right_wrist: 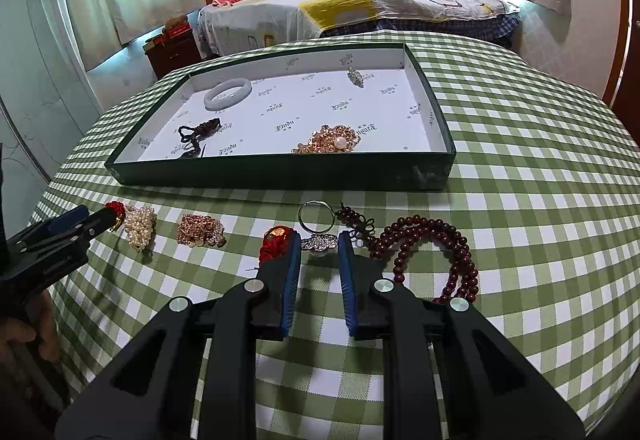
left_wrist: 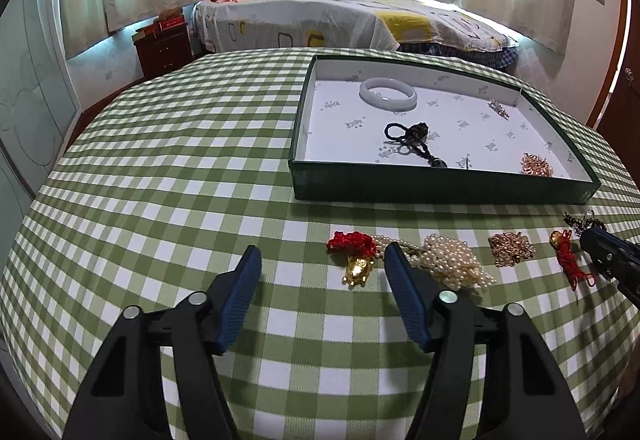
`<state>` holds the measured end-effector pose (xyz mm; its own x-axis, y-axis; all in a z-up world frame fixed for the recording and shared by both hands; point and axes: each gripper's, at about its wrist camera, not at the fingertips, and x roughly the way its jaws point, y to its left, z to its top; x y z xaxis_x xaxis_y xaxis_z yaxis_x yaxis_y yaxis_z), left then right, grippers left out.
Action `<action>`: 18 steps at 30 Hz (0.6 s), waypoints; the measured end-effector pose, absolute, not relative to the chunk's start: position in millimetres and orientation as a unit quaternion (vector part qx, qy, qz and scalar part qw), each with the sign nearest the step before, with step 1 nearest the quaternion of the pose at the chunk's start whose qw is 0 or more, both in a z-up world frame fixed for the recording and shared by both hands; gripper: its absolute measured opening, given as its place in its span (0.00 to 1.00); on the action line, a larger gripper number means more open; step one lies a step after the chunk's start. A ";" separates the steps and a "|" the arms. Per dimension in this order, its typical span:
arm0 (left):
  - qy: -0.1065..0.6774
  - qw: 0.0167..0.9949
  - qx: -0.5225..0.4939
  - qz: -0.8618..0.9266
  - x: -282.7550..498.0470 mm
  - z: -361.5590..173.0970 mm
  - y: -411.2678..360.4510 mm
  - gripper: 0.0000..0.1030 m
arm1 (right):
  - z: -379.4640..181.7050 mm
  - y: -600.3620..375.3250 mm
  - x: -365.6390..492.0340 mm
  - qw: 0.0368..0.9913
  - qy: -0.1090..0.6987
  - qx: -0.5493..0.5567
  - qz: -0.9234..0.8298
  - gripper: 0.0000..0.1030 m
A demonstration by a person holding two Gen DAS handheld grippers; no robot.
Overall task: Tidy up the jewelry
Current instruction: 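Withdraw both tools from the tray back over the remaining jewelry, then close the left tool on the red-and-gold pendant while the right tool hovers over the red tassel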
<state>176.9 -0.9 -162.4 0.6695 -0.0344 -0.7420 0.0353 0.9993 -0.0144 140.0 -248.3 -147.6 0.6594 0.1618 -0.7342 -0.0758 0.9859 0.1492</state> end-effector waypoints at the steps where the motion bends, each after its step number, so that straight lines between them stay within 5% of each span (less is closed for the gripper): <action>1: 0.408 0.913 0.000 -0.019 178.0 -162.8 -0.4 0.58 | -147.7 -248.4 140.1 0.909 0.407 0.053 0.065 0.18; 14: 0.419 0.908 -0.001 -0.022 184.9 -166.6 5.4 0.50 | -152.1 -246.8 144.9 0.907 0.412 0.055 0.067 0.18; 18: 0.416 0.909 0.002 -0.033 185.8 -166.0 4.5 0.35 | -153.1 -247.0 145.3 0.907 0.413 0.056 0.067 0.18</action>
<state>185.8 4.5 -166.0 0.6516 -0.0583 -0.7563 0.0618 0.9978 -0.0236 145.3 -247.0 -153.1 0.6500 0.1671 -0.7413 -0.0741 0.9848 0.1571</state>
